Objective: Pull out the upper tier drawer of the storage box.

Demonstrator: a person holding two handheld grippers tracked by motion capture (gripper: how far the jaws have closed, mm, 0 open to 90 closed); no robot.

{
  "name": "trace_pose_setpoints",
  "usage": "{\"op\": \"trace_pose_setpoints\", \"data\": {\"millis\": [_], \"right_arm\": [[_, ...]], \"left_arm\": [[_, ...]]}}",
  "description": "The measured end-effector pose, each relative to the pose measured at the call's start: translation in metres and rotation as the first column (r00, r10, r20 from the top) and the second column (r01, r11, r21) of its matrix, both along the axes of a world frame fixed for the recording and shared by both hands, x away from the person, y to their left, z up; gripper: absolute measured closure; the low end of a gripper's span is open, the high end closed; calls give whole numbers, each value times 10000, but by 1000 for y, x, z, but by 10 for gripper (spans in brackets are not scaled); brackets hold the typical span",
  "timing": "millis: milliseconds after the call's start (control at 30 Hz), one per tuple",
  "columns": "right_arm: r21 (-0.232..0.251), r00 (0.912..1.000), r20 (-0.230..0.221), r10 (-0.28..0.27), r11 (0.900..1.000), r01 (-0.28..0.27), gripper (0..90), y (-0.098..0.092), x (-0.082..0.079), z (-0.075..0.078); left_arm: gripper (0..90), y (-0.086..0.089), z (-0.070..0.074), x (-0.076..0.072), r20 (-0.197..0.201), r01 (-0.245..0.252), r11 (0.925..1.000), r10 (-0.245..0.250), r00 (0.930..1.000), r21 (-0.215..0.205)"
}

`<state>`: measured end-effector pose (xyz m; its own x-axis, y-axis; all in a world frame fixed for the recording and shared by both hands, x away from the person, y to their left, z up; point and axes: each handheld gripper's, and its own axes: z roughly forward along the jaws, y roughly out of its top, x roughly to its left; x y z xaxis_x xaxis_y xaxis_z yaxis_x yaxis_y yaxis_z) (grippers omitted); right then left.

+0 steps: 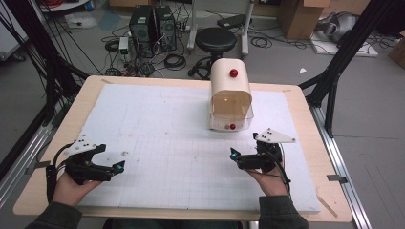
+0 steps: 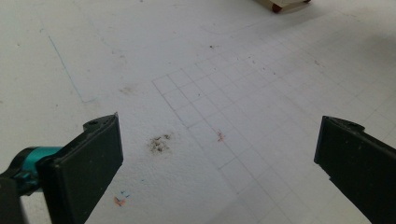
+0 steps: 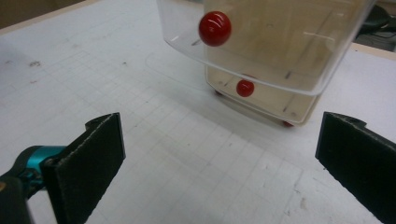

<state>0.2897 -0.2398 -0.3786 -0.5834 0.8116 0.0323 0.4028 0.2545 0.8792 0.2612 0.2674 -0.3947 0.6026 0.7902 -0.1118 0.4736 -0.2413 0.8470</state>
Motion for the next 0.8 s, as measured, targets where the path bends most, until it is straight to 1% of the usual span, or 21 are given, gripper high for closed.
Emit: {"op": "trace_pose_setpoints", "data": {"millis": [33,133,200,367,467,600,667,800], "right_arm": [[-47,10000,34,41,10000,-41,3,-2,1,-1],[24,9999,-132,9,10000,-9,3,-6,1,-3],[52,10000,-73,-61,10000,61,3,-10,1,-5],[148,9997,-120,-219,9996,221,3,-19,0,-8],[55,9994,-97,-341,9994,341,3,-25,-1,-10],[23,9989,-178,-440,9990,441,3,-31,-3,-12],[135,9986,-221,-480,9987,483,3,-36,-4,-14],[195,9982,-270,-542,9983,548,3,-40,-5,-16]], "left_arm": [[17,0,0,0,11,21,10000,-21,10000,12],[17,0,0,1,14,28,10000,-28,10000,19],[17,0,-1,1,-11,30,10000,-30,10000,41],[17,-1,-2,1,-15,55,10000,-55,10000,42],[17,0,-2,1,-35,44,10000,-44,10000,51],[17,-1,-2,1,-35,65,10000,-65,10000,42],[17,-1,-2,1,-38,73,10000,-73,10000,56],[17,-1,-2,1,-34,80,10000,-80,10000,55]]}}
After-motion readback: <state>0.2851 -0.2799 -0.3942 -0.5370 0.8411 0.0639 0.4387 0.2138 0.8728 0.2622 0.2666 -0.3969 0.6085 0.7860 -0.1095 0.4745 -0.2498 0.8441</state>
